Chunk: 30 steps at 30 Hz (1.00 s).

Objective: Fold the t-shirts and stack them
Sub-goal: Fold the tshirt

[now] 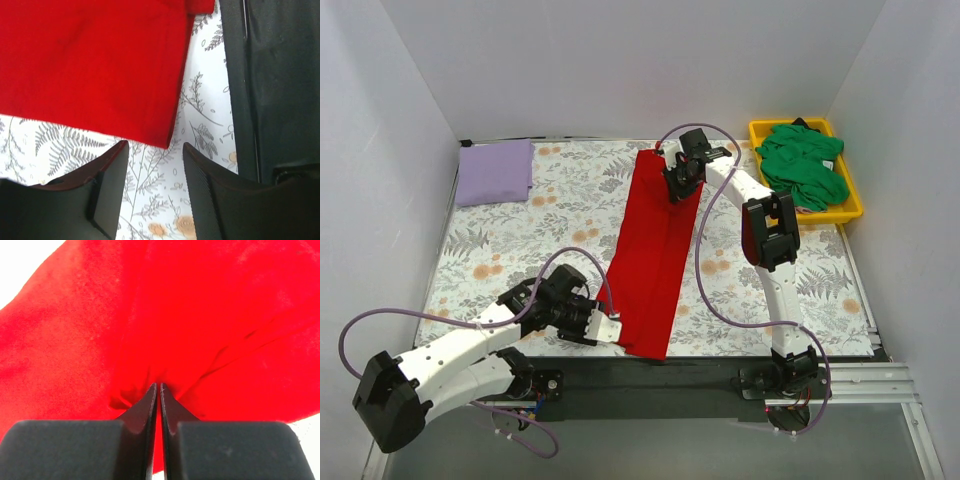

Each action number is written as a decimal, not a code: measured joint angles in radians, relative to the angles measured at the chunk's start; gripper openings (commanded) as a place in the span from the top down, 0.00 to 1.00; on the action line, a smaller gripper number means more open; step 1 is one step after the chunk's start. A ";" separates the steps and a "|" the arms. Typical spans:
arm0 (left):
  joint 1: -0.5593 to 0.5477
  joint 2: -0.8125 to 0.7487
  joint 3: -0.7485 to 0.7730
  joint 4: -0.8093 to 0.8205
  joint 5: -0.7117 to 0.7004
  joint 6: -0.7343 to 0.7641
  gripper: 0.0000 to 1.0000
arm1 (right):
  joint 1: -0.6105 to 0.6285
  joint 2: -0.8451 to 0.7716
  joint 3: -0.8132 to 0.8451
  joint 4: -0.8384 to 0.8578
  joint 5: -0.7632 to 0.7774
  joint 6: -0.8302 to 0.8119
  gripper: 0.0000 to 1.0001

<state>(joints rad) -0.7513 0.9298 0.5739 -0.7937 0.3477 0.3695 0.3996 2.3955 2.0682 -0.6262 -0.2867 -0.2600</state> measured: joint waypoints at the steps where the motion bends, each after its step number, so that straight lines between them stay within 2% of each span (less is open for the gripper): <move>1: -0.012 -0.007 -0.021 0.023 -0.004 0.006 0.57 | -0.001 0.000 0.000 0.001 0.003 0.002 0.90; 13: -0.089 -0.047 -0.153 0.193 -0.082 0.068 0.59 | -0.001 0.000 -0.002 0.004 0.021 0.016 0.91; 22: -0.089 -0.044 -0.175 0.241 -0.119 0.092 0.78 | 0.000 0.000 -0.002 0.008 0.024 0.019 0.90; 25: -0.090 -0.047 -0.182 0.255 -0.127 0.106 0.78 | 0.000 0.005 -0.002 0.008 0.026 0.019 0.90; 30: -0.090 -0.057 -0.203 0.256 -0.127 0.121 0.73 | 0.002 0.029 0.004 0.022 0.026 0.019 0.90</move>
<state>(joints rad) -0.8410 0.8730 0.3710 -0.5377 0.2203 0.4904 0.4015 2.4245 2.0724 -0.6044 -0.2611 -0.2405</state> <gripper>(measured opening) 0.262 0.101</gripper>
